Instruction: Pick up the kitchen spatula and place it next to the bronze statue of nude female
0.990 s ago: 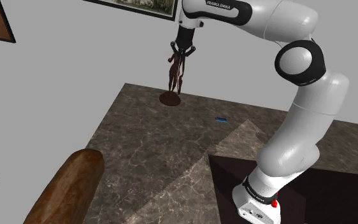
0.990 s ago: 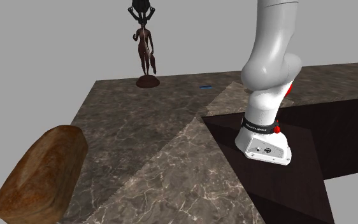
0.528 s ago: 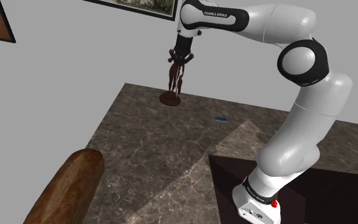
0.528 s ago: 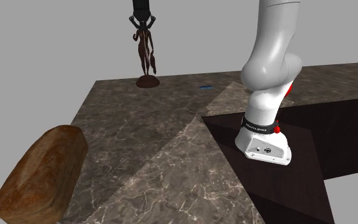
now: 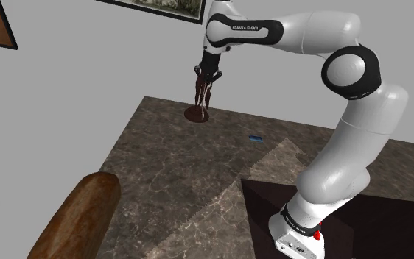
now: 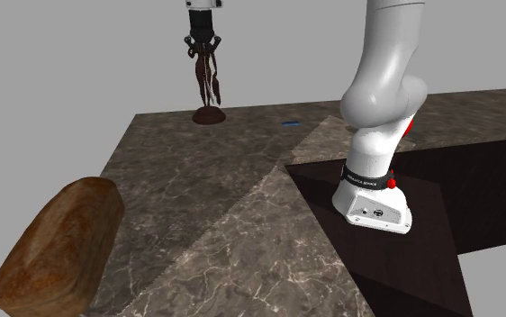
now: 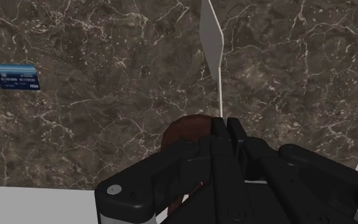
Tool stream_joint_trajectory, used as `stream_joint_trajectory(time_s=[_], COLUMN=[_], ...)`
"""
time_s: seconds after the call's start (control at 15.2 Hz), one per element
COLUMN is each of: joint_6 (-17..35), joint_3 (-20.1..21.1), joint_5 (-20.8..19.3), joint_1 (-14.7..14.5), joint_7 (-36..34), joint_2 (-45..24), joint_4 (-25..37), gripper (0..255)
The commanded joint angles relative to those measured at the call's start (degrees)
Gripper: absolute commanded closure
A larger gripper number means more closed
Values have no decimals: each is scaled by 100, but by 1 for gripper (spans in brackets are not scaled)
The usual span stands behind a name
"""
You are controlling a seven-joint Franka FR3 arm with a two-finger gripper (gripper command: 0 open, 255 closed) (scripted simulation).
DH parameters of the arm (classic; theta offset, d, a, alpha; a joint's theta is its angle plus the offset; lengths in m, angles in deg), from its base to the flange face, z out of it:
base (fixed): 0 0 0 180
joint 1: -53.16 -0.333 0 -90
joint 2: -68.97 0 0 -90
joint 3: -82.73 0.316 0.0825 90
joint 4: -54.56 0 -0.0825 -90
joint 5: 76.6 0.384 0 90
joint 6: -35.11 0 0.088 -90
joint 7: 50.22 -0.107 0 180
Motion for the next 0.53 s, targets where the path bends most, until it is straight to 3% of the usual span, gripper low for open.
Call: stream_joint_trajectory(time_s=[0.0, 0.46], joint_6=[161, 680], joint_3=[-1, -15], joint_5=[-6, -48], joint_1=[2, 10], joint_7=[-16, -64], joint_2=[-1, -60], joint_4=[-158, -624], gripper=[255, 255])
